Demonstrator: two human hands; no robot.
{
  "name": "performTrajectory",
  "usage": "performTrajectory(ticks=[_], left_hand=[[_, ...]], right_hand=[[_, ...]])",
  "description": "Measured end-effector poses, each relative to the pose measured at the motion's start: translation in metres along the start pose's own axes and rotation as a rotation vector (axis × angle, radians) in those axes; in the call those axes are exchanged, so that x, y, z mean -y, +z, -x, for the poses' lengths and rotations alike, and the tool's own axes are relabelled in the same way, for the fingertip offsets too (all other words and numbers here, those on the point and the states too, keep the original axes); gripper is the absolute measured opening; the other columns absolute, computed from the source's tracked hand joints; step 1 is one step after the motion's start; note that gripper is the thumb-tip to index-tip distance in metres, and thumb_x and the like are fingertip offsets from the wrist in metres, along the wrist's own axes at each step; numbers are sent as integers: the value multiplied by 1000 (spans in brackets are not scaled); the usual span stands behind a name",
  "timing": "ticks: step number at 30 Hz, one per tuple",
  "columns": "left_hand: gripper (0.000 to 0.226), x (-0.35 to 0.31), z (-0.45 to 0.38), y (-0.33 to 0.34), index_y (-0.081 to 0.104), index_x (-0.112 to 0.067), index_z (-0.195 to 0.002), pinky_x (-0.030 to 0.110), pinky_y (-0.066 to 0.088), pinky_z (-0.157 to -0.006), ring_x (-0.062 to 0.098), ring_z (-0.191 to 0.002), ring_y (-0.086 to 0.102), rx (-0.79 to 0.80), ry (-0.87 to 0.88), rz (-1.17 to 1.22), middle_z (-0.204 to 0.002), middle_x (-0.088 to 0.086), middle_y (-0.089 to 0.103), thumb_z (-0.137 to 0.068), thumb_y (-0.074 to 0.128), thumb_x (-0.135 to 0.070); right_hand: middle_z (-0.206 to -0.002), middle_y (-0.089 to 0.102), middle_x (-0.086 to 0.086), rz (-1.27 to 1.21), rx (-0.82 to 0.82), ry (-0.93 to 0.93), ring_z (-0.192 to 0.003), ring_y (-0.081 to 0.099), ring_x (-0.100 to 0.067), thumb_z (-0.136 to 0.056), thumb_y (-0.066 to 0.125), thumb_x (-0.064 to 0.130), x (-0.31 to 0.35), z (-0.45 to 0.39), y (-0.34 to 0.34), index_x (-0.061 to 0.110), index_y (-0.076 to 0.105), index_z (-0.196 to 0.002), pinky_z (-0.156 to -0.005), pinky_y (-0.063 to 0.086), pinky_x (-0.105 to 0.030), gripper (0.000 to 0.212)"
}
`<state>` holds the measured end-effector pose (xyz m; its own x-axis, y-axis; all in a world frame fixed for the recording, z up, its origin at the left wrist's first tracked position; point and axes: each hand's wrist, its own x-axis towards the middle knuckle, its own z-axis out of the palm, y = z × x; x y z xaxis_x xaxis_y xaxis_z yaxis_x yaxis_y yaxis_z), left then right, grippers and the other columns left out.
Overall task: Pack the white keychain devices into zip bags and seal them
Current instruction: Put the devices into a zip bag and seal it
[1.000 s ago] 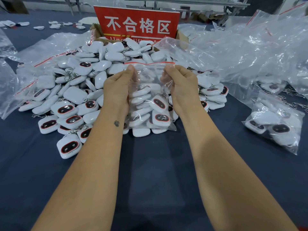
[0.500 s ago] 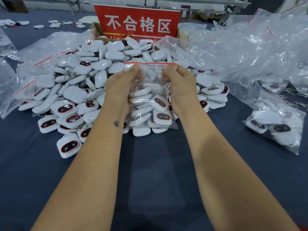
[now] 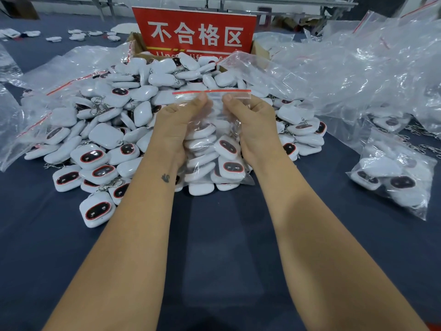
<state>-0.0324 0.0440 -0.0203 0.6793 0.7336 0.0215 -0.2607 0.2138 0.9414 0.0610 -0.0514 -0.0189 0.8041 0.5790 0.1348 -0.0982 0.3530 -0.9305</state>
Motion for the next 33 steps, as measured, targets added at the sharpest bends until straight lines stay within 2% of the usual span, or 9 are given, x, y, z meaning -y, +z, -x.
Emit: performTrajectory(ticks=[3, 7, 9, 16, 19, 24, 26, 30, 33], left_hand=[[13, 0, 3, 0, 77, -11, -80, 32, 58, -64, 24, -76, 74, 26, -7, 0, -86, 11, 76, -83, 76, -23], [13, 0, 7, 2, 77, -14, -73, 26, 56, -58, 18, -68, 73, 46, 86, 11, -77, 7, 76, -85, 74, -17], [13, 0, 8, 2, 76, -15, -73, 23, 55, -56, 14, -65, 72, 44, 123, 4, -74, 4, 76, -86, 73, -15], [15, 1, 5, 4, 77, -18, -70, 30, 57, -62, 21, -73, 73, 11, 92, 8, -81, 7, 76, -85, 75, -17], [12, 1, 5, 4, 77, -19, -75, 29, 57, -65, 20, -78, 74, 32, 126, -31, -82, 7, 77, -87, 73, -18], [11, 3, 5, 5, 75, -14, -90, 25, 56, -76, 16, -88, 73, 76, 225, -209, -87, 1, 77, -94, 66, -20], [14, 3, 5, 6, 75, -15, -90, 21, 55, -76, 14, -89, 73, 73, 242, -228, -86, -2, 77, -96, 63, -20], [26, 5, 8, 5, 76, -22, -82, 22, 56, -73, 13, -84, 74, 35, 208, -189, -86, -2, 77, -99, 57, -26], [29, 2, 6, 6, 76, -23, -88, 20, 55, -71, 11, -85, 73, -5, 144, -203, -89, -4, 77, -99, 55, -38]], right_hand=[[-91, 67, -25, -31, 12, 47, -88, 61, -36, -86, 72, 4, 1, 0, 0, -1, 71, -86, -95, 48, -61, 5], [-77, 73, -15, -38, 90, 76, -72, 69, -29, -85, 74, 5, 1, 2, 1, 4, 74, -77, -78, 58, -42, 8], [-75, 73, -12, -26, 83, 52, -70, 70, -26, -85, 73, 3, -1, 3, 1, 5, 74, -76, -75, 58, -38, 9], [-83, 73, -18, 9, 34, 3, -82, 69, -34, -82, 75, 0, -1, 3, 3, 2, 72, -82, -89, 56, -54, 3], [-94, 73, -26, 16, 38, 8, -89, 71, -40, -81, 77, 2, 0, 5, 3, -9, 71, -97, -90, 57, -53, 21], [-101, 71, -29, 46, -9, -20, -99, 68, -46, -83, 75, 2, 1, 5, 0, -12, 69, -103, -93, 53, -58, 25], [-101, 70, -31, 49, -15, -22, -100, 67, -48, -84, 74, 2, 2, 4, -1, -13, 69, -103, -94, 52, -60, 24], [-88, 74, -17, 86, -14, -9, -87, 72, -35, -88, 72, 8, 3, 5, 0, -2, 72, -91, -91, 56, -54, 10], [-80, 73, -9, 81, -56, -3, -78, 70, -26, -95, 66, 16, 5, 5, 3, 7, 71, -84, -84, 59, -45, 15]])
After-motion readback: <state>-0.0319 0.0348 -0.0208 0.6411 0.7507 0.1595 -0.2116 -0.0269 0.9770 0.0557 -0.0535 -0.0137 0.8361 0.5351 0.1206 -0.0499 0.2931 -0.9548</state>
